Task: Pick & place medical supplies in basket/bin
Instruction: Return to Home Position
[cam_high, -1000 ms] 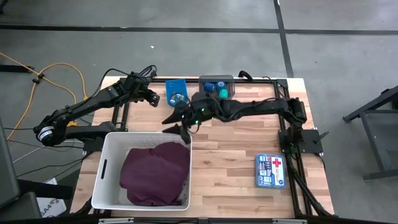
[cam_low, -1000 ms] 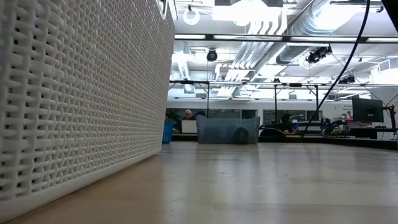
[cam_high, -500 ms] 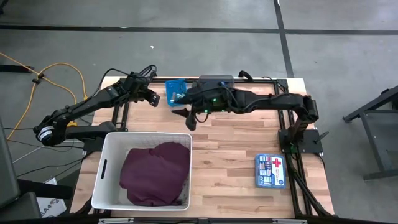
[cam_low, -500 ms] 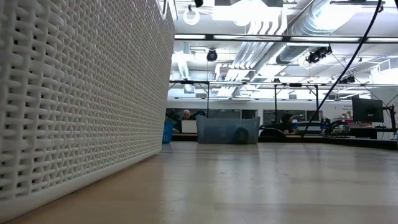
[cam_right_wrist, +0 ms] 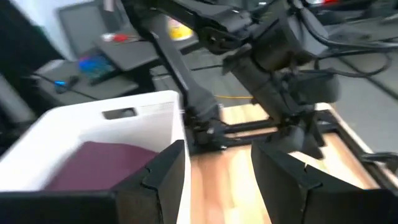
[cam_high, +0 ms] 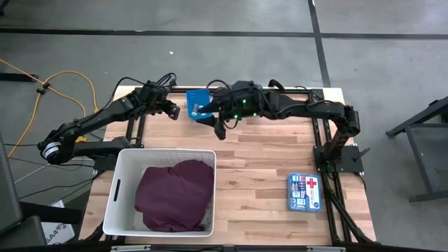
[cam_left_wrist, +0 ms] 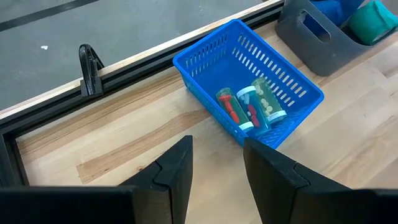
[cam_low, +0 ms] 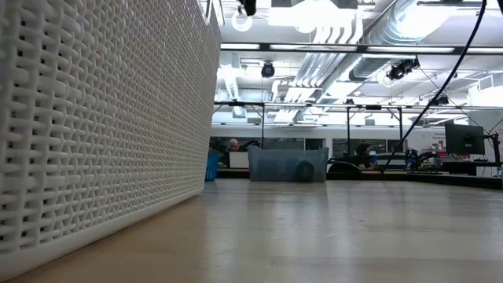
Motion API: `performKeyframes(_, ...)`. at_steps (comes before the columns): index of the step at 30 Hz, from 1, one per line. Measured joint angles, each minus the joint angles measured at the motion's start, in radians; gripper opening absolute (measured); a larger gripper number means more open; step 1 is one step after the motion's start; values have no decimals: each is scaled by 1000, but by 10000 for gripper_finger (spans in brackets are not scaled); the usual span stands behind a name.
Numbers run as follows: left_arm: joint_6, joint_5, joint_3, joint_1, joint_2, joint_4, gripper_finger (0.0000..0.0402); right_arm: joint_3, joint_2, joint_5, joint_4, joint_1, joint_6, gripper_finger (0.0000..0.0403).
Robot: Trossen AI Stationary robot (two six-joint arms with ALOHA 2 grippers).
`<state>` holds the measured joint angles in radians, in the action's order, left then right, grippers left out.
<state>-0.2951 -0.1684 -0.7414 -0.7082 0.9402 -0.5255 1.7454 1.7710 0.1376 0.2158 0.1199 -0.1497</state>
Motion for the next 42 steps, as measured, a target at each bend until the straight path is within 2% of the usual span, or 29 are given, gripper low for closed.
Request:
performKeyframes(3, 0, 0, 0, 0, 0, 0, 136, 0, 0, 91, 7, 31, -3, 173)
performKeyframes(7, 0, 0, 0, 0, 0, 0, 136, -26, -32, 90, 34, 60, -2, 173)
performKeyframes(13, 0, 0, 0, 0, 0, 8, 136, -148, -141, -16, 3, 77, 23, 173)
performKeyframes(22, 0, 0, 0, 0, 0, 12, 136, -461, -390, -203, -105, 115, -12, 173)
performKeyframes(28, 0, 0, 0, 0, 0, 11, 136, -673, -574, -243, -161, 156, -78, 173)
performKeyframes(35, 0, 0, 0, 0, 0, 12, 136, -846, -754, -246, -178, 209, -141, 173)
performKeyframes(42, 0, 0, 0, 0, 0, 12, 136, -989, -890, -350, -198, 230, -222, 173)
